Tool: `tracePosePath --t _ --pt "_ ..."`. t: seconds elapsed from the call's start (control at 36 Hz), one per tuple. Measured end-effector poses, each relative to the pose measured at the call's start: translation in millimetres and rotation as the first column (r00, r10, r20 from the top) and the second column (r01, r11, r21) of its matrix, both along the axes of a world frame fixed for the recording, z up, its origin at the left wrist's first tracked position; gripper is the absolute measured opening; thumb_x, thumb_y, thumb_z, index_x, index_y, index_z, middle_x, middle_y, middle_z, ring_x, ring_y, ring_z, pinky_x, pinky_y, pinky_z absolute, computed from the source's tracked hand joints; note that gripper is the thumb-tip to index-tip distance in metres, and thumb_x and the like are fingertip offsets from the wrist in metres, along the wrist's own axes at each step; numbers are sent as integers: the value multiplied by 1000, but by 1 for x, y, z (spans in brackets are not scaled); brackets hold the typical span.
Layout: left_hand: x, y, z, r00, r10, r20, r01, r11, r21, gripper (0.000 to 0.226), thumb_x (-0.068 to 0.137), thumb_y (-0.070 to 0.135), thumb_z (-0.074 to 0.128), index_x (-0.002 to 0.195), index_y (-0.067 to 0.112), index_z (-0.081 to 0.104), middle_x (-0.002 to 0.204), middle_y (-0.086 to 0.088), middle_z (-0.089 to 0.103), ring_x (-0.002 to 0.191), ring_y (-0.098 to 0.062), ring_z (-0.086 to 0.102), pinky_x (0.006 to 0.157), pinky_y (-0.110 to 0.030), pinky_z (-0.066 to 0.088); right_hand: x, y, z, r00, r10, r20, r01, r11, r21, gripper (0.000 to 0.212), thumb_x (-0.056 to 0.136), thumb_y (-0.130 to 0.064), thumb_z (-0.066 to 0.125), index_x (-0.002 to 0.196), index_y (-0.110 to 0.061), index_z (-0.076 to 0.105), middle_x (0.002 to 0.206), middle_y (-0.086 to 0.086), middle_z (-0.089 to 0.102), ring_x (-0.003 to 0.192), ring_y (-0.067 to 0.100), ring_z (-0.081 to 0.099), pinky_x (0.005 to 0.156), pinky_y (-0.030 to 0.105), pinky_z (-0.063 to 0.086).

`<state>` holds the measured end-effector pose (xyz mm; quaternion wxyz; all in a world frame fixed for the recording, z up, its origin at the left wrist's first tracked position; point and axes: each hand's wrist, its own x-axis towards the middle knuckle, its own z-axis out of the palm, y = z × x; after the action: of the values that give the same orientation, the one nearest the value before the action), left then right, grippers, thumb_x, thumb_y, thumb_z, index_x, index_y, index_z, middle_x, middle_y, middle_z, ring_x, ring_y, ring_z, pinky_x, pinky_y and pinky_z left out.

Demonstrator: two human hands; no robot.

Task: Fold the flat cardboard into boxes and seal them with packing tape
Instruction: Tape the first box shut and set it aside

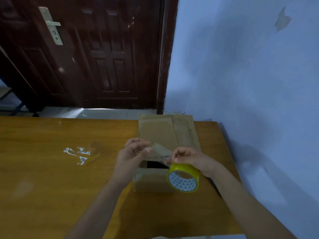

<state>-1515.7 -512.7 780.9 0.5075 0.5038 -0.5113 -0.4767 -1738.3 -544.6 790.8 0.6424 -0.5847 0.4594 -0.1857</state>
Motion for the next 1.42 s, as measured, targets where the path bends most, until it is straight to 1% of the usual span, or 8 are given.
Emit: tracePosePath --t 0.22,0.36,0.5,0.75,0.97,1.08,1.25,1.42 --pt "-11 -2 -4 969 246 14 -246 969 9 29 78 -1 71 92 23 67 107 0 54 80 -12 63 69 -10 50 7 2 -5 971 -49 -236 26 995 -98 20 88 -31 64 107 -25 64 111 -9 64 107 11 58 88 24 46" --pt "-7 -7 -7 962 272 -1 -271 962 41 29 81 0 68 96 24 63 105 -23 59 79 -17 66 66 -9 50 6 1 -2 942 -47 -333 -6 988 -156 83 81 -38 70 146 -42 18 126 1 60 122 13 51 94 21 41" --pt "-5 -8 -3 977 189 94 -187 982 -37 36 82 3 69 104 28 57 109 -10 59 77 -11 64 68 -9 49 -1 -6 -1 872 -71 -483 -3 989 -150 104 71 -52 74 151 -26 13 143 4 46 129 19 45 106 37 41" --pt "-11 -5 -8 966 222 134 -222 975 -19 61 84 5 67 131 31 39 112 11 58 79 -8 65 71 -19 54 3 1 8 700 -211 -682 -42 942 -334 67 77 -48 71 127 -8 52 118 15 62 105 27 60 90 45 50" --pt "-15 -11 -20 959 238 153 -259 957 130 71 87 2 63 145 21 27 105 0 63 84 -13 65 77 -25 53 6 7 11 616 -290 -732 -290 781 -553 57 88 -42 60 138 -24 42 119 1 63 106 20 59 85 31 45" --pt "-14 -13 -23 968 247 47 -251 941 227 74 87 2 64 146 21 25 104 -1 64 86 -16 66 75 -22 49 5 11 5 640 -370 -674 -390 598 -700 46 86 -32 63 130 -24 51 115 -2 66 106 17 62 96 34 41" --pt "-18 -13 -23 937 337 -89 -296 904 309 67 88 4 61 144 14 26 103 -6 65 89 -19 66 89 -38 53 2 11 0 642 -488 -591 -474 354 -806 50 56 -29 87 101 -24 67 82 -10 72 74 9 69 69 29 52" --pt "-17 -12 -25 939 340 57 -344 927 146 68 87 8 64 144 21 29 103 3 65 91 -10 66 78 -27 55 1 11 -4 686 -454 -569 -418 395 -818 49 63 -23 83 108 -25 64 84 -8 71 75 12 69 71 35 55"
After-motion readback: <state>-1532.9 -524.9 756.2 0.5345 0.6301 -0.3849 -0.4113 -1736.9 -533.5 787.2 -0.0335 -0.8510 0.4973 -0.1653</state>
